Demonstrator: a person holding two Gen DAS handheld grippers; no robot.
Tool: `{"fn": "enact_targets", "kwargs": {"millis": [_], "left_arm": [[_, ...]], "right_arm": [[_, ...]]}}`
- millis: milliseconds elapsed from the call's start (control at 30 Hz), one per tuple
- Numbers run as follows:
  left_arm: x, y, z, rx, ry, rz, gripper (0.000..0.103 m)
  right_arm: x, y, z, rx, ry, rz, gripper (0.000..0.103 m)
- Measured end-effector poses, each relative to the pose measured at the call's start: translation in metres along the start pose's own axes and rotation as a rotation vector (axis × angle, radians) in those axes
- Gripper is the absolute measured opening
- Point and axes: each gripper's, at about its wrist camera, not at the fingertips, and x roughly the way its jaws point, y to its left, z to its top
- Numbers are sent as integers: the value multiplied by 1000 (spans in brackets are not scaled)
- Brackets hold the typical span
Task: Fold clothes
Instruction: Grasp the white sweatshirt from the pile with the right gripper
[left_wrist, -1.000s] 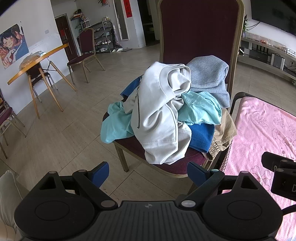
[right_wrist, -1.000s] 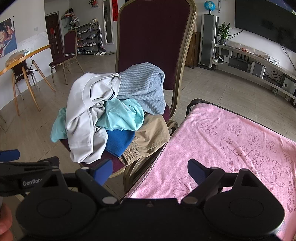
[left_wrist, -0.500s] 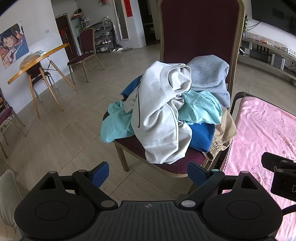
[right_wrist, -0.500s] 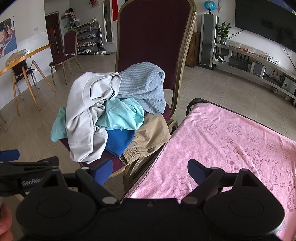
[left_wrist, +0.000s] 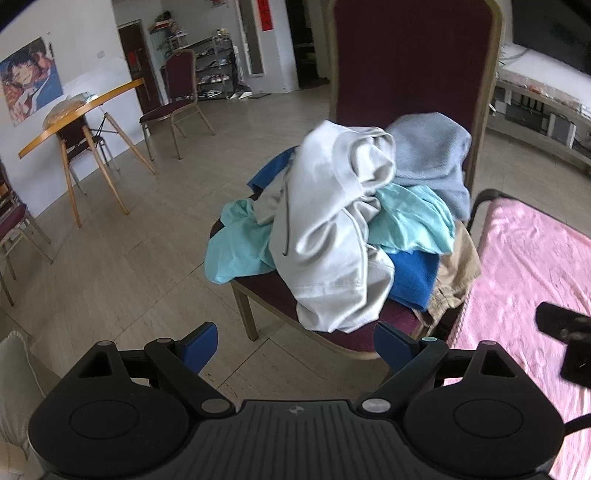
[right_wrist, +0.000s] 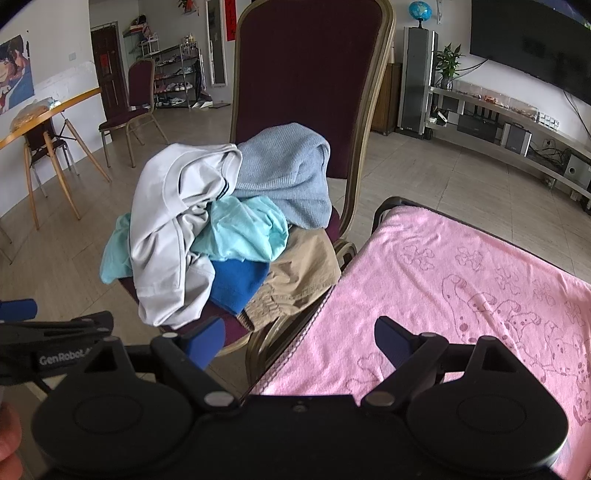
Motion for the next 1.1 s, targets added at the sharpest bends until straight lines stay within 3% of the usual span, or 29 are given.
{"fn": "enact_targets", "kwargs": {"millis": [133,200,267,333,533,800,1067,1100], "left_arm": [[11,15,9,-38,2,9,89],[19,24,13,-63,11,9,85],[28,35,16,-100,27,3,75],[38,44,19,-128,38,0,73],[64,66,32,-193,53,35,66],[104,94,48,-285,77,53,68],[128,106,35,-313,120,54,68],[123,107,35,-313,110,53,68]], "right_arm": [[5,-4,14,29,-40,36,88],[11,-4,25,38,-61,61,88],[18,-1,33,40,-71,100,88],[25,2,42,41,-82,139,88],[62,35,73,4,-77,312,84],[135,79,104,2,0,325,87],[204,123,133,-5,68,327,91],[201,127,133,-17,58,305,71]]}}
